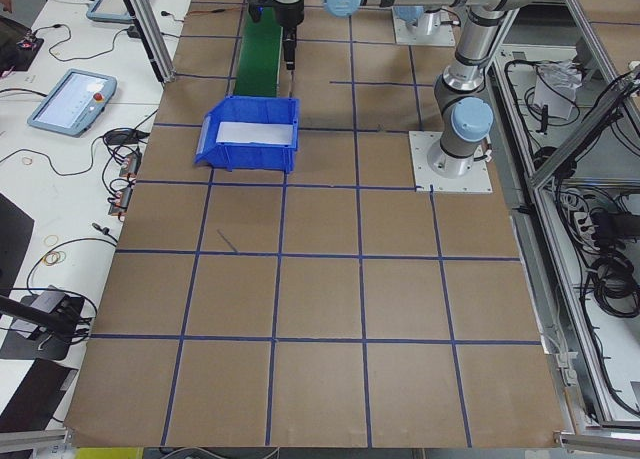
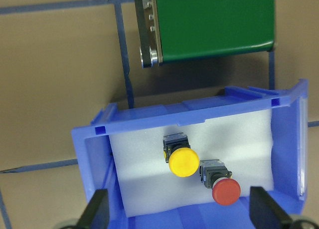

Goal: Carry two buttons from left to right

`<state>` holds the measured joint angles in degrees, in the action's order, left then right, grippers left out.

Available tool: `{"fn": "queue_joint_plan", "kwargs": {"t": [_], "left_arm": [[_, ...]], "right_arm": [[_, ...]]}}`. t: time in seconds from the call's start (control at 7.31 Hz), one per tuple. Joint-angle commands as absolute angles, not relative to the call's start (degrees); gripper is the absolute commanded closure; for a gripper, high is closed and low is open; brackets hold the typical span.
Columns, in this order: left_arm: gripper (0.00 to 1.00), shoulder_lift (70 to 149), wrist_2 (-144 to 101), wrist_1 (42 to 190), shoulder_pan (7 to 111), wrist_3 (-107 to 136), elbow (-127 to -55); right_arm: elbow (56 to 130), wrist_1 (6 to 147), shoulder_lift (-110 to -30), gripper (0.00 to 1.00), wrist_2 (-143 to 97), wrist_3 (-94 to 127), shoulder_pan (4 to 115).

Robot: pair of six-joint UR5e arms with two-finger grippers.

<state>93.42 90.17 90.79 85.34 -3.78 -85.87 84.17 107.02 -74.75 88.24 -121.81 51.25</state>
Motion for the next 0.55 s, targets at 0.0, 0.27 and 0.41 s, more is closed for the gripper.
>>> {"fn": "queue_joint_plan", "kwargs": {"t": [0.0, 0.27, 0.41], "left_arm": [[0.00, 93.43, 90.18, 90.79, 85.34, -3.78, -85.87], [0.00, 93.43, 90.26, 90.79, 85.43, -3.78, -85.69], [0.00, 93.43, 90.35, 90.79, 85.34, -3.78, -85.61]], "right_arm": [[84.29, 97.10, -83.20, 0.00, 89.12, -109.23, 55.87], [84.64, 92.56, -86.65, 0.00, 88.51, -92.53, 62.10], [84.73, 89.33, -86.83, 0.01, 89.03, -85.76, 65.97]]}}
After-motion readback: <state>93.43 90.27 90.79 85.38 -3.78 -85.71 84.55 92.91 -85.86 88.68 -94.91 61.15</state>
